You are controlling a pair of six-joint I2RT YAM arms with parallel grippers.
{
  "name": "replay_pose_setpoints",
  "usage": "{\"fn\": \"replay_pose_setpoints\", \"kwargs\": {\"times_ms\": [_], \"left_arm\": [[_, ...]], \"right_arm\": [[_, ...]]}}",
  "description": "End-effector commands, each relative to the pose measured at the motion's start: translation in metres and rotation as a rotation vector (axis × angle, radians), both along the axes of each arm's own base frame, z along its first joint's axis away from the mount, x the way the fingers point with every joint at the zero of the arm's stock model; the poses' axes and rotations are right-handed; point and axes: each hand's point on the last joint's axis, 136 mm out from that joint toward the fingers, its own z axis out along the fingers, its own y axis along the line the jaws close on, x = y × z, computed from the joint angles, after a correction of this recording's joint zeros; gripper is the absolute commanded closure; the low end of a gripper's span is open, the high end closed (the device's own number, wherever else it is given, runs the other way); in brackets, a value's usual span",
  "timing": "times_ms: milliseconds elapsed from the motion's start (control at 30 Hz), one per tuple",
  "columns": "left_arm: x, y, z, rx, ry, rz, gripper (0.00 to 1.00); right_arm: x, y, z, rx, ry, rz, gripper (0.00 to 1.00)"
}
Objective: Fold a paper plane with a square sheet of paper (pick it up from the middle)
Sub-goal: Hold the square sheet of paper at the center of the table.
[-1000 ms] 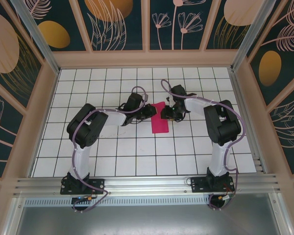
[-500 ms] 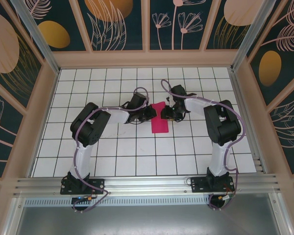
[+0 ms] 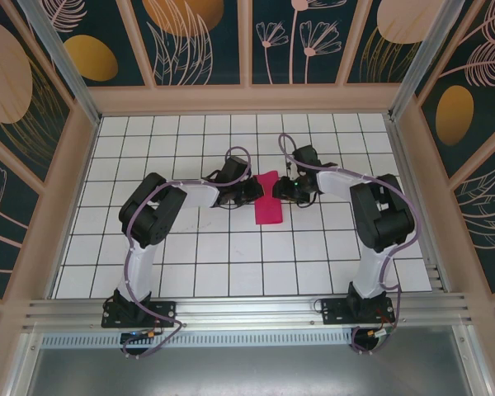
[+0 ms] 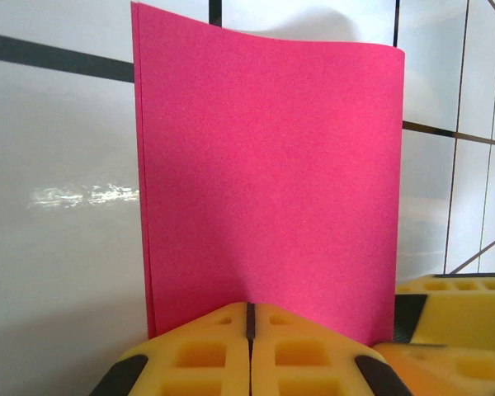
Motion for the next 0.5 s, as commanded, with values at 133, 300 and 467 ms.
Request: {"fn": "replay_pose_setpoints", "kwargs": {"times_ms": [133,300,467], "left_arm": [[-0.03,0.051,-0.081,0.254,0.171,0.072,0.92],[-0.031,0.051,-0.084,0.254,0.179,0.073,0.93],[-0.033,0.053,-0.086,0.25,0.192,0.092,0.96]], "right_arm": [[0.016,0.006,0.04,0.111,-0.107,-0.072,0.74],[0.011,0.036,0.034,0.2,-0.062,0.009,0.97],[0.01,0.043,0.011,0.19,-0.007,0.012,1.0]]}}
